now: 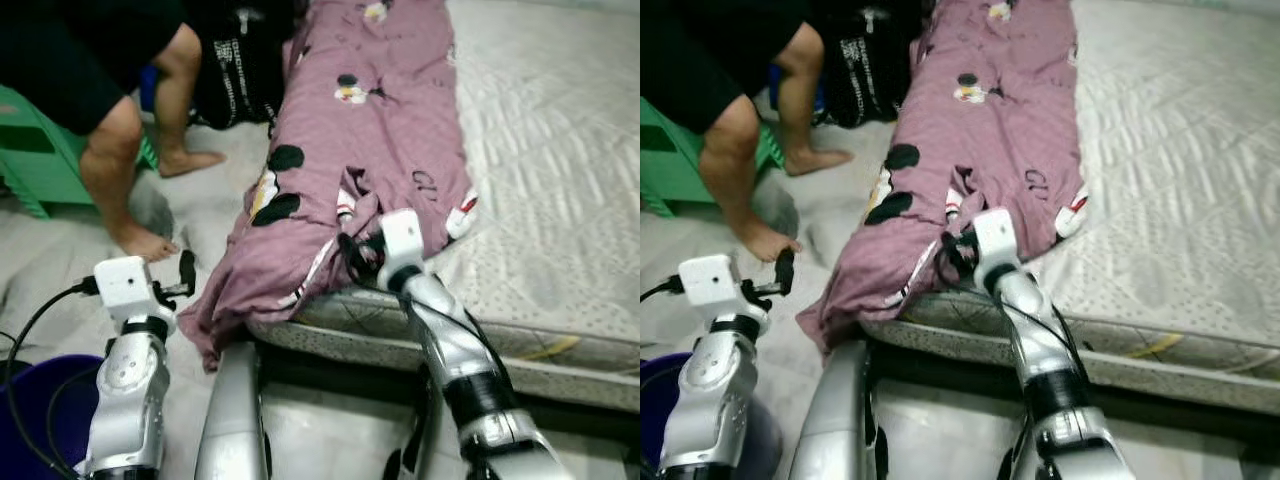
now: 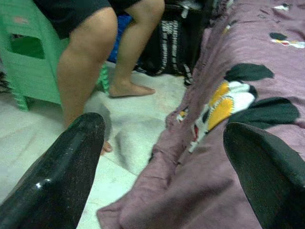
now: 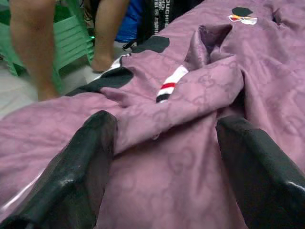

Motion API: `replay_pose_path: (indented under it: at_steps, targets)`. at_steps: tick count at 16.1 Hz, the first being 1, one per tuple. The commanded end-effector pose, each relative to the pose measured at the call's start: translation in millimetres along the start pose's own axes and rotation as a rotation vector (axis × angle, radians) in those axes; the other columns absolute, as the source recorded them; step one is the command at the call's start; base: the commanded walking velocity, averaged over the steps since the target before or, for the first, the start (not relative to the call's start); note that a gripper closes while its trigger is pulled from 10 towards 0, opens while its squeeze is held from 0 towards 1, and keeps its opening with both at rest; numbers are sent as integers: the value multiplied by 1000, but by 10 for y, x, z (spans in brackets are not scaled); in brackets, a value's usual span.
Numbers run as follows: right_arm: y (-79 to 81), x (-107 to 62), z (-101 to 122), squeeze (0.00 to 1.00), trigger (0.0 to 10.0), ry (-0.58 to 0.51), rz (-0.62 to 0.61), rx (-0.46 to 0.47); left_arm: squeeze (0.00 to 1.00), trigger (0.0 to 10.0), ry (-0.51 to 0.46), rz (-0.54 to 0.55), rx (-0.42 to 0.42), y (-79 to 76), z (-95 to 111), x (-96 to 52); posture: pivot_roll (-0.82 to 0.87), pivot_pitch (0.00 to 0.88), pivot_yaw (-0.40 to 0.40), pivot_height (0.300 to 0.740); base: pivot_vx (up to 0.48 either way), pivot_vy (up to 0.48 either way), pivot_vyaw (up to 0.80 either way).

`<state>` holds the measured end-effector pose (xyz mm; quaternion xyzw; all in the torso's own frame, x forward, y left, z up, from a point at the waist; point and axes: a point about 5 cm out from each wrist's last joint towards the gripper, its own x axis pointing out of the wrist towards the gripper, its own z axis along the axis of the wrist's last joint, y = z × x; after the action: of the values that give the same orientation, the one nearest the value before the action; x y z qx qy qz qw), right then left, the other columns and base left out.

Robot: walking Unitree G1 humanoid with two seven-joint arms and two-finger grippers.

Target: Clean up the room

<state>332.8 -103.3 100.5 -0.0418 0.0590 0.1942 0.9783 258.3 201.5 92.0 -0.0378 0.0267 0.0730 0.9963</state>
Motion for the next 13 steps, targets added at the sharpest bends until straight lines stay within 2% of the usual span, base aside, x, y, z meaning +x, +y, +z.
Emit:
replay_pose_path:
  at_steps: [1,3,7,8,9,10,11,13]
  targets:
    - [-34,74,83,0,10000,-37,-6,17,0,10000,1,1,11,-1,23,5,101,61,-3,500,0,0,0]
    - [-6,216,334,0,10000,-121,15,38,0,10000,-5,13,23,47,45,-14,118,62,-1,500,0,0,0]
    - [169,331,622,0,10000,-215,136,92,0,10000,-9,20,31,73,66,-24,130,60,5,500,0,0,0]
    - [354,349,626,0,10000,-194,270,87,0,10000,-12,17,34,65,76,-11,129,58,12,500,0,0,0]
    - [534,351,539,0,10000,-145,408,49,0,10000,-16,9,36,48,90,7,128,56,15,500,0,0,0]
    - [626,340,445,0,10000,-96,474,6,0,10000,-19,4,36,37,102,24,128,56,18,500,0,0,0]
    - [702,344,340,0,10000,-56,519,-42,0,10000,-22,-2,36,17,120,44,129,56,19,500,0,0,0]
    - [727,379,291,0,10000,-26,503,-51,0,10000,-25,-8,37,5,133,53,130,57,19,500,0,0,0]
